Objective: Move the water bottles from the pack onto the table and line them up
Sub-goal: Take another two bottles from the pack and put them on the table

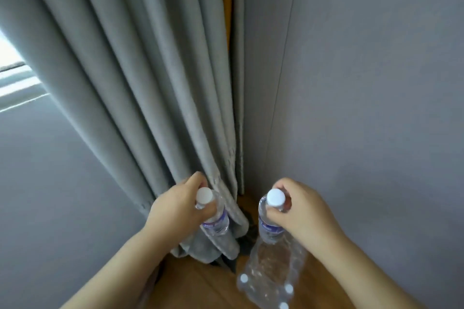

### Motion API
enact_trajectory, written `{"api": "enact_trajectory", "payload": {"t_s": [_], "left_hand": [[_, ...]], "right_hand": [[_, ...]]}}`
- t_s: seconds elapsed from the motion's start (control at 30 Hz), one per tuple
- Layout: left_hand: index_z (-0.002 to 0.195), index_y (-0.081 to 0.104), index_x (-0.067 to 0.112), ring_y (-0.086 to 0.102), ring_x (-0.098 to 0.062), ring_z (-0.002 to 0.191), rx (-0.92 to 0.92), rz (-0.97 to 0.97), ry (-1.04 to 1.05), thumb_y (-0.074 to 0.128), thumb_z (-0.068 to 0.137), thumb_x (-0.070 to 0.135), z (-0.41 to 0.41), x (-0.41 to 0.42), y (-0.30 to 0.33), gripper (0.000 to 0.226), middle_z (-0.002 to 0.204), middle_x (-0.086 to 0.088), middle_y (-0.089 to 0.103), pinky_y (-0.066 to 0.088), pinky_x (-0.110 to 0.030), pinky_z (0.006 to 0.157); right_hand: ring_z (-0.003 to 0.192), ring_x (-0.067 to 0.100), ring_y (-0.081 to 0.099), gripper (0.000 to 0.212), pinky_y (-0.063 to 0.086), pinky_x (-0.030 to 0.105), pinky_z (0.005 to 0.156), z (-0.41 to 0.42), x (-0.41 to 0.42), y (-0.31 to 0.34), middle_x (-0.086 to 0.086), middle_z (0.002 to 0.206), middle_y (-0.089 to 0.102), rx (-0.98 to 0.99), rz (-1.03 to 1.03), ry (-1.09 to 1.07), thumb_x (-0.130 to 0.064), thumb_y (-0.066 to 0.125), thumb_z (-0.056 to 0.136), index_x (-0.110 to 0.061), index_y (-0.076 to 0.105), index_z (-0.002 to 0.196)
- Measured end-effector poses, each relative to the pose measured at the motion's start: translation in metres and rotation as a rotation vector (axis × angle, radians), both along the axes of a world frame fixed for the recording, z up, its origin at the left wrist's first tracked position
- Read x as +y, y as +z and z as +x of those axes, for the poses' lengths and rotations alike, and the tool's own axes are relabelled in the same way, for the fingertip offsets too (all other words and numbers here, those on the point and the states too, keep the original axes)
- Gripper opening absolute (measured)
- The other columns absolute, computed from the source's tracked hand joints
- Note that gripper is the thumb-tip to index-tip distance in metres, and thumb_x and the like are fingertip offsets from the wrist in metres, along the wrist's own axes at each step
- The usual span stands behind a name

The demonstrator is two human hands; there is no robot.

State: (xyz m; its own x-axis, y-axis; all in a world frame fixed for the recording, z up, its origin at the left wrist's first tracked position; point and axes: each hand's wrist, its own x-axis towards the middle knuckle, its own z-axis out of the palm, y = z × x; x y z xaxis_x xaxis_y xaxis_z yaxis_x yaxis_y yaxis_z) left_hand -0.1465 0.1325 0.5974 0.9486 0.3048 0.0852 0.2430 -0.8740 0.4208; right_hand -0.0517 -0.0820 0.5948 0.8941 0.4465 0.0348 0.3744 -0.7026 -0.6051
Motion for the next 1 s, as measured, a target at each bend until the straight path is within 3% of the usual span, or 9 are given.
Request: {"api": "enact_trajectory", "payload": {"t_s": [0.07, 0.17, 0.3, 0.5, 0.83, 1.0], "left_hand": [[0.088, 0.044, 0.029, 0.055, -0.012, 0.073, -0.018, -0.013, 0.128, 0.059, 0.080, 0.044, -0.038, 0.006, 0.020, 0.023, 0.079, 0.007, 0.055, 0.042, -0.026, 0.058], [0.088, 0.044, 0.028, 0.053, -0.013, 0.072, -0.053, -0.014, 0.281, 0.059, 0.080, 0.042, -0.098, 0.015, 0.045, 0.023, 0.076, 0.009, 0.054, 0.036, -0.023, 0.055], [0.088, 0.042, 0.032, 0.049, -0.010, 0.068, -0.041, 0.014, 0.464, 0.058, 0.079, 0.042, -0.187, 0.031, 0.071, 0.021, 0.074, 0.010, 0.052, 0.033, -0.019, 0.054], [0.084, 0.043, 0.027, 0.053, -0.011, 0.070, -0.073, 0.032, 0.793, 0.056, 0.078, 0.046, -0.347, 0.039, 0.093, 0.024, 0.075, 0.007, 0.056, 0.040, -0.026, 0.058], [0.085, 0.046, 0.029, 0.055, -0.011, 0.067, -0.173, 0.056, 1.265, 0.060, 0.080, 0.043, -0.651, 0.003, 0.112, 0.021, 0.075, 0.007, 0.057, 0.044, -0.028, 0.056], [0.085, 0.048, 0.028, 0.053, -0.012, 0.068, -0.182, 0.058, 1.434, 0.062, 0.080, 0.039, -0.804, -0.032, 0.123, 0.019, 0.076, 0.006, 0.057, 0.033, -0.020, 0.052]], "right_hand": [[0.075, 0.015, 0.058, 0.019, 0.045, 0.029, 0.061, -0.016, 0.010, 0.026, -0.005, 0.080, 0.063, 0.002, 0.004, 0.077, -0.028, 0.070, 0.069, -0.024, 0.059, 0.084], [0.074, 0.013, 0.057, 0.016, 0.040, 0.018, 0.058, -0.042, 0.031, 0.057, -0.006, 0.081, 0.062, 0.025, 0.014, 0.210, -0.023, 0.070, 0.070, -0.023, 0.060, 0.083], [0.074, 0.013, 0.060, 0.017, 0.049, 0.031, 0.065, -0.087, 0.073, 0.082, -0.006, 0.079, 0.064, 0.056, 0.006, 0.389, -0.029, 0.071, 0.068, -0.026, 0.059, 0.080], [0.077, 0.010, 0.062, 0.019, 0.053, 0.031, 0.069, -0.192, 0.141, 0.102, -0.009, 0.080, 0.066, 0.059, -0.033, 0.686, -0.026, 0.074, 0.071, -0.026, 0.060, 0.084], [0.078, 0.005, 0.059, 0.022, 0.040, 0.012, 0.054, -0.467, 0.219, 0.121, -0.010, 0.086, 0.064, 0.089, -0.040, 1.169, -0.025, 0.073, 0.078, -0.028, 0.058, 0.093], [0.073, 0.010, 0.061, 0.016, 0.045, 0.018, 0.057, -0.625, 0.235, 0.123, -0.008, 0.075, 0.066, 0.112, 0.015, 1.305, -0.020, 0.070, 0.073, -0.030, 0.060, 0.081]]}}
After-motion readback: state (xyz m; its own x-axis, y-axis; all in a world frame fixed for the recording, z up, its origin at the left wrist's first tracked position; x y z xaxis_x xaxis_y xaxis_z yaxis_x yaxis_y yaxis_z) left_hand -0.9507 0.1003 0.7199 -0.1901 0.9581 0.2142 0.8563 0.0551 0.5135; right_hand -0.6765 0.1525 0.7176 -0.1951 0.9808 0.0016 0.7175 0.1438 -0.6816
